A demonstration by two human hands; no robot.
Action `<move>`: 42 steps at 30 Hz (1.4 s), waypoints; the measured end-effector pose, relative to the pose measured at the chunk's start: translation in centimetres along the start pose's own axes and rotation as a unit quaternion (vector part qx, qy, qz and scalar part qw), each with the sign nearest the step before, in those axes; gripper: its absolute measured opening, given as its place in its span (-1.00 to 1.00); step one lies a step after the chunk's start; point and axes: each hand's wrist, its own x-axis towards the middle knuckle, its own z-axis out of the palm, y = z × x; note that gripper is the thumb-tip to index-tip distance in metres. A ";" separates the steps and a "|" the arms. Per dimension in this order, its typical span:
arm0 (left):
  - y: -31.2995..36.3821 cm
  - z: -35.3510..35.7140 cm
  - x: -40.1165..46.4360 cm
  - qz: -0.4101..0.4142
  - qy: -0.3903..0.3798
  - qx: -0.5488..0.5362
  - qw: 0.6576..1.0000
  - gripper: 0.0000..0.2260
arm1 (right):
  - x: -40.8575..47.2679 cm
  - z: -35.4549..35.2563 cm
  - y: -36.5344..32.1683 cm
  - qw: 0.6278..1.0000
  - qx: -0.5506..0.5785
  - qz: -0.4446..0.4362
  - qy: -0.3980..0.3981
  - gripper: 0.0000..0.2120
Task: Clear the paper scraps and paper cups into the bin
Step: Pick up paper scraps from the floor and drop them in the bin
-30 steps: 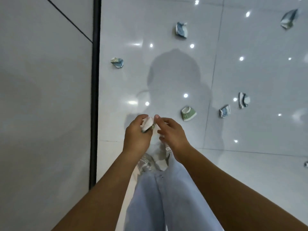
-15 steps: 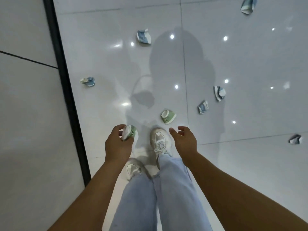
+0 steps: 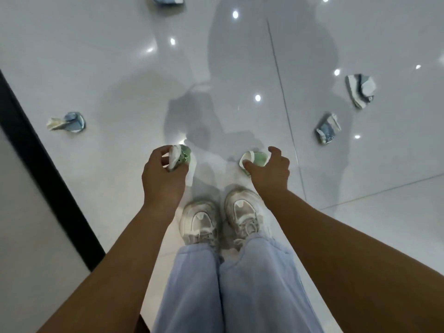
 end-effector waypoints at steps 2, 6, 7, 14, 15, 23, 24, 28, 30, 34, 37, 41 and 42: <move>-1.3 1.3 1.7 0.012 -0.008 0.013 1.000 -0.72 | 2.2 1.9 0.8 0.999 -0.030 0.001 0.020 -0.27; -3.4 3.1 3.6 0.018 -0.028 0.036 0.999 -0.73 | 4.4 4.8 2.1 0.998 -0.041 0.020 0.048 -0.30; -3.7 3.4 3.7 0.014 -0.031 0.039 0.999 -0.73 | 4.4 5.4 2.4 0.998 -0.043 0.022 0.048 -0.33; -3.7 3.2 2.2 -0.008 -0.055 0.052 0.997 -0.72 | 2.7 5.3 1.7 0.999 -0.020 -0.036 0.024 -0.43; -3.1 2.8 1.5 -0.011 -0.059 0.054 0.997 -0.73 | 1.9 4.5 1.2 0.999 -0.013 -0.046 0.020 -0.41; 8.3 -2.6 -7.2 0.051 -0.103 0.079 0.990 -0.78 | -9.9 -6.8 -3.5 0.993 0.053 -0.100 0.018 -0.48; 10.3 -3.4 -8.5 0.059 -0.103 0.078 0.990 -0.78 | -11.6 -8.8 -4.1 0.993 0.056 -0.102 0.022 -0.49; 18.1 -6.9 -14.2 0.096 -0.106 0.084 0.986 -0.80 | -18.7 -16.9 -6.4 0.991 0.062 -0.108 0.044 -0.48; 22.3 -8.9 -18.3 0.126 -0.123 0.096 0.980 -0.80 | -23.0 -21.7 -7.5 0.990 0.058 -0.116 0.052 -0.45; 28.6 -12.0 -27.0 0.193 -0.168 0.107 0.961 -0.78 | -31.3 -30.1 -8.7 0.984 0.091 -0.123 0.090 -0.42; 31.3 -13.7 -33.3 0.228 -0.200 0.126 0.945 -0.76 | -37.6 -34.5 -8.5 0.975 0.119 -0.131 0.132 -0.42; 33.1 -16.0 -40.8 0.274 -0.234 0.147 0.921 -0.74 | -45.8 -38.7 -7.7 0.957 0.172 -0.132 0.193 -0.42; 33.2 -16.7 -42.5 0.285 -0.247 0.151 0.914 -0.74 | -47.8 -39.5 -7.3 0.951 0.192 -0.128 0.208 -0.42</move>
